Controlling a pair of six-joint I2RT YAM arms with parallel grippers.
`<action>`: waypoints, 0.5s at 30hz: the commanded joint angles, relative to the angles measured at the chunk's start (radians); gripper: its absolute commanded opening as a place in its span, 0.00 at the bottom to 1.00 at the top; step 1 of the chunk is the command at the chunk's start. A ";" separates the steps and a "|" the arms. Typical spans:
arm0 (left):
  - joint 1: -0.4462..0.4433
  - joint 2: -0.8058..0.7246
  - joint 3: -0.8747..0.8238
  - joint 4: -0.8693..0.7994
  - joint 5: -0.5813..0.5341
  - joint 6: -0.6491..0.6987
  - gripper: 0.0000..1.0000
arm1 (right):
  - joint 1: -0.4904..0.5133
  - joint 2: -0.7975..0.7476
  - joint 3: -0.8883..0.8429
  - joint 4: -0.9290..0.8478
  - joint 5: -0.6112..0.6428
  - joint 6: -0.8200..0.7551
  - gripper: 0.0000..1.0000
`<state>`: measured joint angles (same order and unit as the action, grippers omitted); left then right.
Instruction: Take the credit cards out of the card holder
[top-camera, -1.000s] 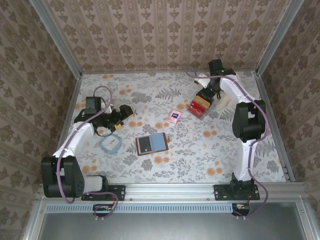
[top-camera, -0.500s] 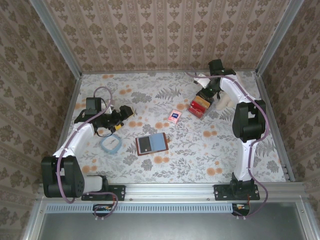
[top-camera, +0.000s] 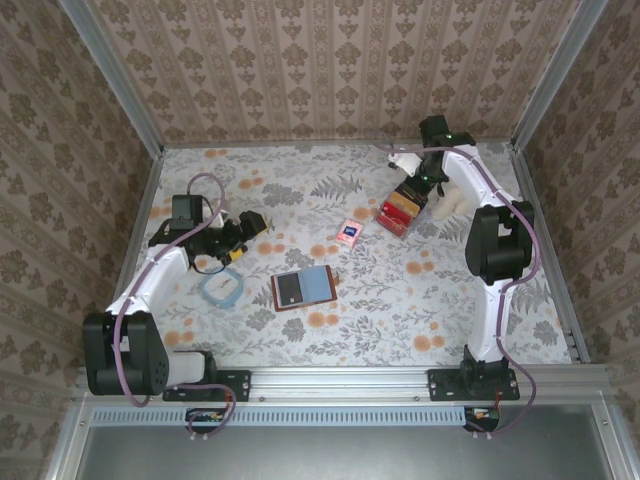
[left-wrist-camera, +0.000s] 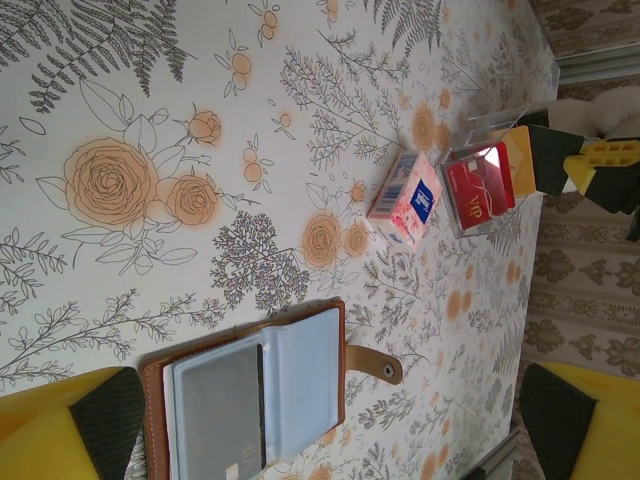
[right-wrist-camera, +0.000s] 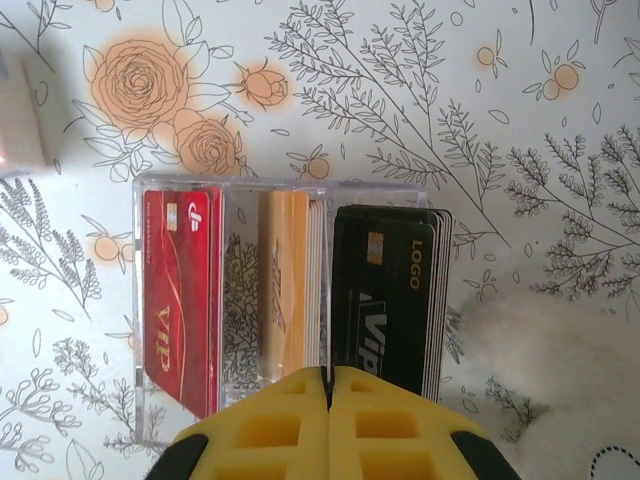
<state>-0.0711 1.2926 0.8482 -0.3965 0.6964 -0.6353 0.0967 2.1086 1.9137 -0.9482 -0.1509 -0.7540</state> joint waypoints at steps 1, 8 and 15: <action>0.005 -0.007 -0.010 -0.001 0.019 -0.007 1.00 | -0.005 -0.012 0.034 -0.099 -0.024 -0.040 0.03; 0.006 -0.004 -0.011 0.000 0.022 -0.007 1.00 | -0.005 0.009 0.043 -0.101 0.034 -0.032 0.04; 0.005 -0.004 -0.013 -0.001 0.022 -0.007 1.00 | -0.005 0.028 0.054 -0.052 0.108 0.021 0.06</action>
<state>-0.0711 1.2926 0.8444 -0.3965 0.6968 -0.6353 0.0952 2.1109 1.9316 -0.9951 -0.1001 -0.7555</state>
